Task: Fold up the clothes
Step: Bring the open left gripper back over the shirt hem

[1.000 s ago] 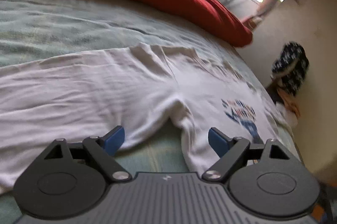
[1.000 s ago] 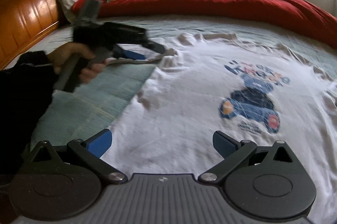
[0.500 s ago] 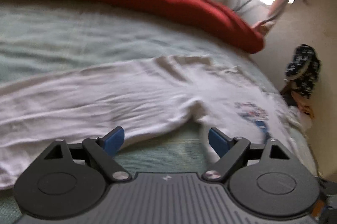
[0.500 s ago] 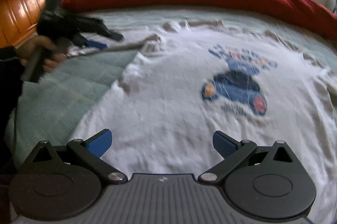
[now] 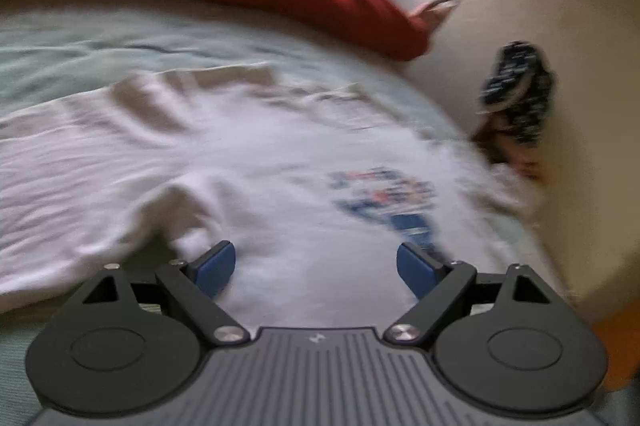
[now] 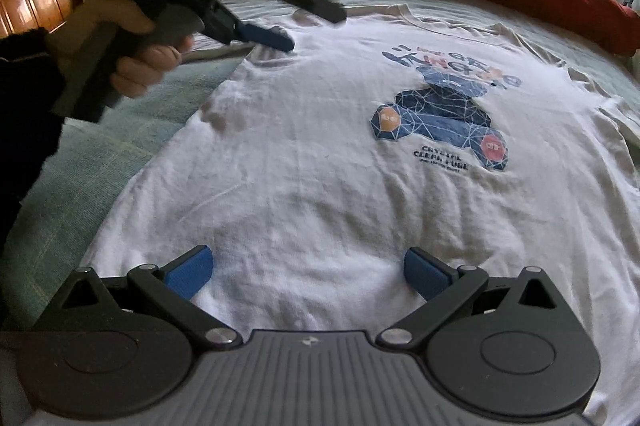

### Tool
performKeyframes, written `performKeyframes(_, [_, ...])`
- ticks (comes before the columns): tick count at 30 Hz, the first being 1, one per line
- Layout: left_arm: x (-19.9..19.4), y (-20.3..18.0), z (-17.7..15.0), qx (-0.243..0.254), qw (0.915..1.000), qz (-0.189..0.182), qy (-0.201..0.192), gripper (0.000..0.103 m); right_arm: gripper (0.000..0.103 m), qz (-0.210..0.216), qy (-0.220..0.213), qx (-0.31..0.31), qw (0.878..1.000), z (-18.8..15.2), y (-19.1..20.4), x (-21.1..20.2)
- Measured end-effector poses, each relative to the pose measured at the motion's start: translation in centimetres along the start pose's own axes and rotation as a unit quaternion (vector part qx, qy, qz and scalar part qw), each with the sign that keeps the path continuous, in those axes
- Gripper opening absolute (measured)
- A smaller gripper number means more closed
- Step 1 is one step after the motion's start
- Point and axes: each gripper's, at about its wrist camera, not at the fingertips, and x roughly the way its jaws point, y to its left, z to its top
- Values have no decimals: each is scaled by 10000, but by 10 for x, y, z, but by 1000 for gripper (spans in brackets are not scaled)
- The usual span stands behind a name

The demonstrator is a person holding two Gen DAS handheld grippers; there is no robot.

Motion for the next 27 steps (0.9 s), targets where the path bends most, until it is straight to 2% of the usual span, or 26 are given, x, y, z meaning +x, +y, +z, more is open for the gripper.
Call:
performKeyframes(2, [-9, 9, -3, -56, 10000, -27, -39, 84, 103, -25, 10, -31, 10000, 0, 1, 1])
performKeyframes(5, [-30, 5, -6, 42, 9998, 158, -79, 83, 103, -71, 26, -21, 10000, -1, 1, 4])
performKeyframes(8, [-51, -12, -13, 238, 9996, -109, -108, 85, 103, -106, 62, -17, 9999, 0, 2, 6])
performKeyframes(10, [-59, -28, -23, 367, 9981, -486, -10, 87, 103, -114, 63, -13, 9999, -1, 2, 6])
performKeyframes(12, [-60, -44, -37, 593, 9958, -668, 196, 88, 103, -127, 57, -22, 9999, -1, 3, 5])
performKeyframes(15, [-52, -51, -62, 744, 9946, -476, 536, 88, 103, -184, 64, -22, 9998, -1, 4, 6])
performKeyframes(19, [-59, -44, -88, 607, 9951, -500, 597, 87, 103, -263, 74, -21, 9996, 0, 7, 7])
performKeyframes(21, [-73, -46, -91, 621, 9949, -569, 548, 87, 103, -294, 83, -22, 9995, 0, 8, 7])
performKeyframes(25, [-91, -48, -95, 451, 9935, -959, 413, 88, 103, -323, 99, -13, 9994, 1, 9, 8])
performKeyframes(27, [-90, -48, -99, 420, 9938, -890, 527, 88, 103, -338, 77, -7, 9994, 0, 9, 7])
